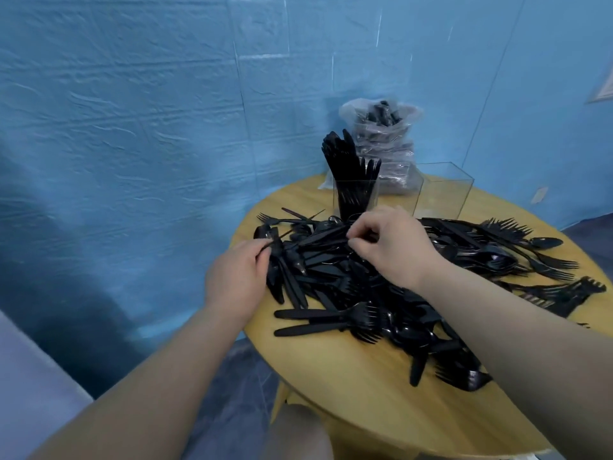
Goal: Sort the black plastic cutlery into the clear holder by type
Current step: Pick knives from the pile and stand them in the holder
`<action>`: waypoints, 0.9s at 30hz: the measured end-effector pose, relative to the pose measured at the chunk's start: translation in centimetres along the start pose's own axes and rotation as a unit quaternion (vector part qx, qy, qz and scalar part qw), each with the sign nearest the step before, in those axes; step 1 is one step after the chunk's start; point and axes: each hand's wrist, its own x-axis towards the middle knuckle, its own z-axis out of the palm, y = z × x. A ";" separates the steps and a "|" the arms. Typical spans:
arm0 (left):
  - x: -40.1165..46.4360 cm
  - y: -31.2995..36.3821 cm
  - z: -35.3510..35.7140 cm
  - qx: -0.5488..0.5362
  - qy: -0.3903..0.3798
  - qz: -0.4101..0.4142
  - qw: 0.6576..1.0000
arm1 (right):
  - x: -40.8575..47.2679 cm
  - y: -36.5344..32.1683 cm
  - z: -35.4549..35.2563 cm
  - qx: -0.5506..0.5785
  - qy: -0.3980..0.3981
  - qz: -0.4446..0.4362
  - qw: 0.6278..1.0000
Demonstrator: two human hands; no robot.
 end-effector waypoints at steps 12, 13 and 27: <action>2.1 -1.8 2.6 -0.075 -0.015 -0.034 0.996 | 4.0 2.9 3.1 -0.194 -0.066 -0.092 0.974; 2.1 -2.0 2.6 -0.080 -0.015 -0.033 0.996 | 4.0 3.1 3.0 -0.186 -0.043 -0.104 0.976; 2.0 -2.0 2.7 -0.098 -0.025 -0.027 0.995 | 1.4 6.1 -2.0 -0.099 0.165 -0.071 0.979</action>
